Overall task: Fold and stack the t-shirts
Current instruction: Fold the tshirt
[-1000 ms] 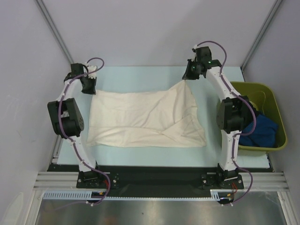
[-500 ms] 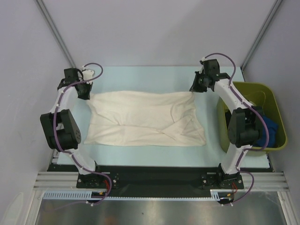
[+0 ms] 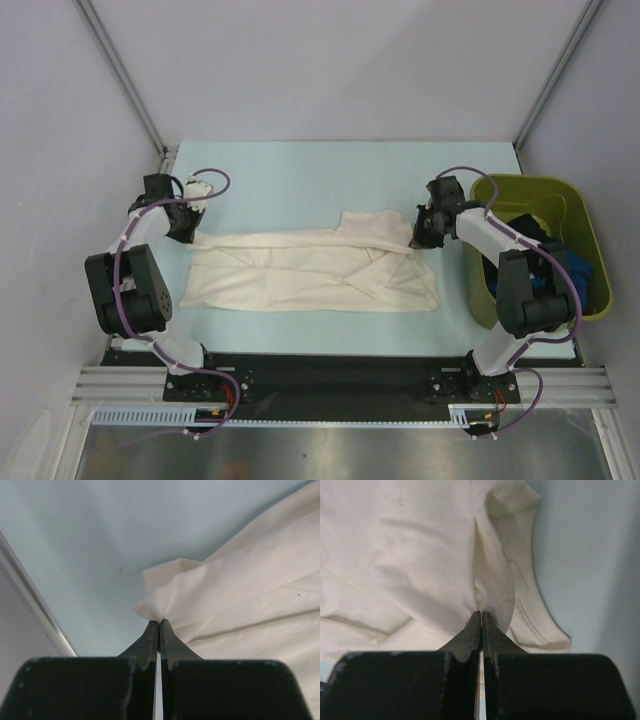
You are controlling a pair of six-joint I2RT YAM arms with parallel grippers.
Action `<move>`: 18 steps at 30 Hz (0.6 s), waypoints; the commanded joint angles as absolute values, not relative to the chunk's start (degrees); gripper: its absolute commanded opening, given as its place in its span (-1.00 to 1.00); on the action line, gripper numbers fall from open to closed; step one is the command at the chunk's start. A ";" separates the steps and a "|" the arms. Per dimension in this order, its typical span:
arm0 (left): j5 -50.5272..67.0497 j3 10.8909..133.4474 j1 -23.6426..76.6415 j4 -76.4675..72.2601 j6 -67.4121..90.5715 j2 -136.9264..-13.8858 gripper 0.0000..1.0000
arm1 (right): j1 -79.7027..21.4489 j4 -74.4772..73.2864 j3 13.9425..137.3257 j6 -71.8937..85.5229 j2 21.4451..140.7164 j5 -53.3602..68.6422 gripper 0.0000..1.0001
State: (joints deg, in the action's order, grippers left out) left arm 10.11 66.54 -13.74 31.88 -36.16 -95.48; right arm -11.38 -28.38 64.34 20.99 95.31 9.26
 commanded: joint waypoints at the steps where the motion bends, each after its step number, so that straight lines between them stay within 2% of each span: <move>1: 8.79 65.92 -14.85 29.44 -39.64 -94.40 -0.99 | -11.34 -26.62 62.85 22.76 94.13 5.64 -1.00; 5: 10.19 65.21 -15.91 29.18 -40.69 -92.73 -0.96 | -11.42 -27.16 59.86 23.38 92.47 4.92 -1.00; 7: 11.42 65.21 -16.52 29.96 -41.74 -92.29 -0.88 | -12.30 -26.37 58.02 23.55 92.11 6.14 -1.00; 9: 12.91 65.91 -16.70 31.63 -43.75 -92.11 -0.68 | -12.83 -26.37 57.57 23.55 92.28 6.33 -0.98; 10: 14.05 66.35 -17.13 33.12 -44.81 -92.02 -0.59 | -12.83 -27.06 57.74 23.64 92.46 5.89 -0.86; 11: 16.76 67.05 -17.31 36.79 -46.04 -91.85 -0.43 | -12.40 -27.77 58.01 23.64 92.55 5.45 -0.42; 12: 18.09 68.45 -17.75 38.74 -48.32 -91.67 -0.35 | -12.13 -28.38 58.36 23.56 92.29 5.01 -0.26; 15: 22.58 72.49 -19.60 45.69 -51.84 -91.49 -0.01 | -10.64 -30.32 60.11 22.15 89.84 4.05 -0.12; 16: 22.50 73.38 -19.69 47.97 -52.81 -91.93 0.07 | -10.63 -30.93 61.68 21.37 89.13 3.61 -0.13; 18: 22.15 75.14 -19.51 48.87 -52.65 -92.46 0.11 | -10.98 -31.11 63.45 21.10 88.42 3.17 -0.21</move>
State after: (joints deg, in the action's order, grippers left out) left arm 17.56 70.48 -18.94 43.29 -48.12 -94.72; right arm -11.11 -30.48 58.74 22.52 92.36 5.26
